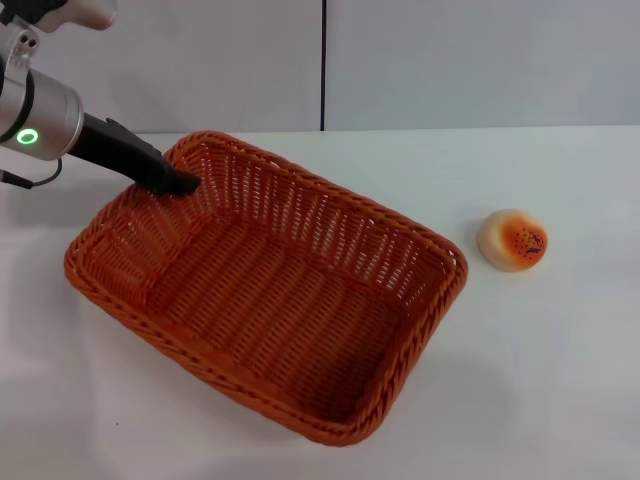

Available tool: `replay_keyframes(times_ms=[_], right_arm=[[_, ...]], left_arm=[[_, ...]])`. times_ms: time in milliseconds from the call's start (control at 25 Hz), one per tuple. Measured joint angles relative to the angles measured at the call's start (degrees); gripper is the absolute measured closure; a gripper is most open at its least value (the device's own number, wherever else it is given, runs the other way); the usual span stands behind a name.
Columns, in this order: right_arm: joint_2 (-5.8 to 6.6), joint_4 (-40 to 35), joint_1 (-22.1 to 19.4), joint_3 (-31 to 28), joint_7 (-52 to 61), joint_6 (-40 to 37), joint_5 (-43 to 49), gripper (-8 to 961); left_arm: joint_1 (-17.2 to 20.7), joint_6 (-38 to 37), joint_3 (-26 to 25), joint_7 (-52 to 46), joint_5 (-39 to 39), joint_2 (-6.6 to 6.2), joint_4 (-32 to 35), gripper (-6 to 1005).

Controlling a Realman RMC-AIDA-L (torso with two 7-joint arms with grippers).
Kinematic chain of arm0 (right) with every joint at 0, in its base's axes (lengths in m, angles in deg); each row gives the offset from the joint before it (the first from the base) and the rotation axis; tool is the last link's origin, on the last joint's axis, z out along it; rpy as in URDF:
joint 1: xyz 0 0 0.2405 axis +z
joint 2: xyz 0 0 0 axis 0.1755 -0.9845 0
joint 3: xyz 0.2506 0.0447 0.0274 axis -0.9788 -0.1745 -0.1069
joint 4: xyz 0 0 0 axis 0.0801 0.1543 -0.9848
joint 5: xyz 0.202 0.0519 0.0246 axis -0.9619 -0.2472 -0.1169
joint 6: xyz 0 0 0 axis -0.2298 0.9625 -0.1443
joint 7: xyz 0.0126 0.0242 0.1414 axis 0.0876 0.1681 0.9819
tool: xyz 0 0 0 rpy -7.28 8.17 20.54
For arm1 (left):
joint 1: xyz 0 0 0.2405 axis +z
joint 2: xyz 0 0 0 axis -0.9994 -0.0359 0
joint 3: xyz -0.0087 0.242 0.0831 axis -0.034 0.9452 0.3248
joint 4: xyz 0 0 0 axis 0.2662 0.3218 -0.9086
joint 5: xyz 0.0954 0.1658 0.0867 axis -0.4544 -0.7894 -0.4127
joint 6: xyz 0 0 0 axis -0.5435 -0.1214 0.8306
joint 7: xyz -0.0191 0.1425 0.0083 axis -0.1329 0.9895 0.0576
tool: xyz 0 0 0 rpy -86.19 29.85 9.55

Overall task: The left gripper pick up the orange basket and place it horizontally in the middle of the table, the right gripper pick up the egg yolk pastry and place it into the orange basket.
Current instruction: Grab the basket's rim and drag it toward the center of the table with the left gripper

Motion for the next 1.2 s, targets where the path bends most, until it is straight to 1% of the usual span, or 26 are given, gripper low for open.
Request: replay_keyframes(times_ms=[80,560,600,640,680,800,840,880,920,1040,1080,1120,1160,1200], right_arm=[[0.00,0.03,-0.02,0.21,0.00,0.05,0.00,527],[0.00,0.10,-0.17,0.46,0.00,0.77,0.00,538],[0.00,0.10,-0.17,0.45,0.00,0.96,0.00,539],[0.00,0.10,-0.15,0.45,0.00,1.20,0.00,540],[0.00,0.10,-0.12,0.45,0.00,1.42,0.00,540],[0.00,0.10,0.10,0.50,0.00,1.85,0.00,543],[0.00,0.10,0.18,0.53,0.00,1.94,0.00,544],[0.00,0.10,0.27,0.67,0.00,1.99,0.00,545],[0.00,0.10,0.37,0.92,0.00,2.02,0.00,546],[0.05,0.10,0.53,1.65,0.00,2.09,0.00,549],[0.06,0.10,0.60,1.72,0.00,2.11,0.00,550],[0.06,0.10,0.64,1.76,0.00,2.12,-0.01,551],[0.09,0.10,0.70,1.76,0.00,2.14,0.00,552],[0.12,0.10,0.77,1.76,0.00,2.16,0.00,552]], left_arm=[[0.00,-0.09,-0.02,-0.14,0.24,0.05,0.30,638],[0.01,-1.41,-1.01,-1.31,0.93,0.05,0.51,786],[0.97,-5.57,-4.95,-1.49,5.77,-0.08,2.50,798],[0.97,-5.57,-4.95,-1.49,5.77,-0.08,2.50,798],[2.07,-7.15,-6.65,-1.55,9.41,-0.18,4.00,799],[2.07,-7.15,-6.65,-1.55,9.41,-0.18,4.00,800],[2.86,-7.84,-7.58,-1.72,11.88,-0.31,4.76,800],[2.86,-7.84,-7.58,-1.72,11.88,-0.31,4.76,803],[3.86,-8.76,-10.74,-3.01,14.81,-0.36,5.03,806],[3.86,-8.76,-10.74,-3.01,14.81,-0.36,5.03,814],[4.16,-9.06,-12.36,-3.79,15.24,-0.36,5.03,817],[4.16,-9.06,-12.36,-3.79,15.24,-0.36,5.03,817],[4.79,-9.10,-14.84,-6.42,15.81,-0.31,4.93,817],[4.79,-9.10,-14.84,-6.42,15.81,-0.31,4.93,817]])
